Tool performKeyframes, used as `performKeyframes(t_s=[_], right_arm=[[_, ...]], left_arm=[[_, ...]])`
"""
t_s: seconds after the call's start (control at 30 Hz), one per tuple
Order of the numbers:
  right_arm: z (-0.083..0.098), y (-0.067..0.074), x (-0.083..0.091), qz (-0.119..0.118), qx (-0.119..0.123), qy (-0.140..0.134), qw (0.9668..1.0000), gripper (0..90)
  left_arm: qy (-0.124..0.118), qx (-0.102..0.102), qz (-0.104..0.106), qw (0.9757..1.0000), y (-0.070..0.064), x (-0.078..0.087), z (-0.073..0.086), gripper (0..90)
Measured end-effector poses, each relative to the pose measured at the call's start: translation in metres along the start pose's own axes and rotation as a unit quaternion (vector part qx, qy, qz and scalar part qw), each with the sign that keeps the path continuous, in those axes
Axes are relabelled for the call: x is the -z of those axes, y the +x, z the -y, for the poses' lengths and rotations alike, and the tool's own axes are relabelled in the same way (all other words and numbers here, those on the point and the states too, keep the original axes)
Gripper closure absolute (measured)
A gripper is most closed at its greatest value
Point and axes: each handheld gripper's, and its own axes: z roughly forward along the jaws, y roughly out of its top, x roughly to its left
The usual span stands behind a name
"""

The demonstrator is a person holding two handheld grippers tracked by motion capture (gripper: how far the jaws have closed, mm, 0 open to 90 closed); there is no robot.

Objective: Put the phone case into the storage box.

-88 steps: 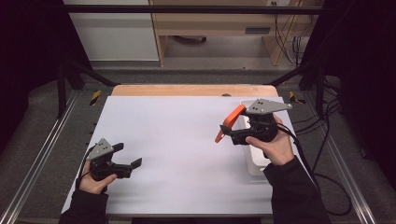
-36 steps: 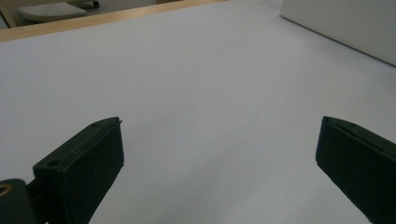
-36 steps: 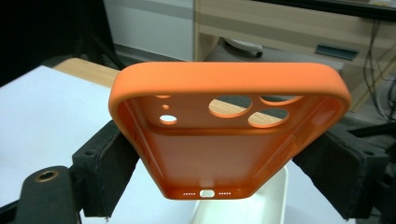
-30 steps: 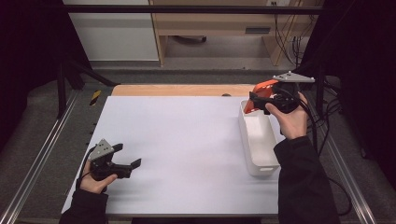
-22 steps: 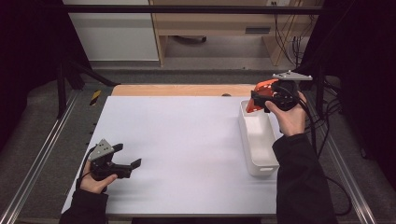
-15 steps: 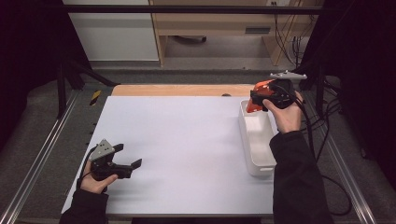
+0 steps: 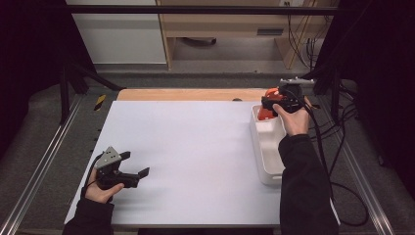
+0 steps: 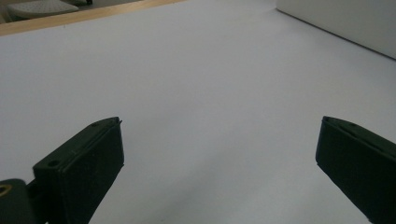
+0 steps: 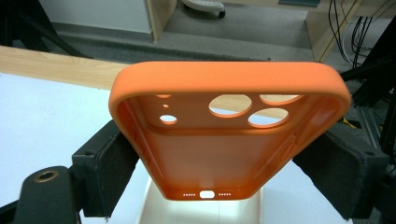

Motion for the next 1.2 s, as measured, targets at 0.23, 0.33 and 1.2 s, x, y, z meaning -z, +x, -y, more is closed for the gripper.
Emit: performKeyframes(t_s=[0.23, 0.33, 1.2], right_arm=[[0.003, 0.003, -0.016, 0.010, 0.005, 0.009, 0.9999, 15.6], [0.004, 0.002, -0.022, 0.015, -0.002, 0.015, 0.9998, 15.6], [0.015, 0.005, -0.059, 0.032, -0.010, 0.040, 0.9986, 15.6]], left_arm=[[0.001, 0.000, 0.002, 1.0000, 0.000, -0.001, 0.001, 0.4], [0.002, -0.001, 0.003, 1.0000, 0.000, -0.002, 0.001, 0.4], [0.010, -0.007, 0.008, 0.9999, 0.000, -0.005, 0.002, 0.4]])
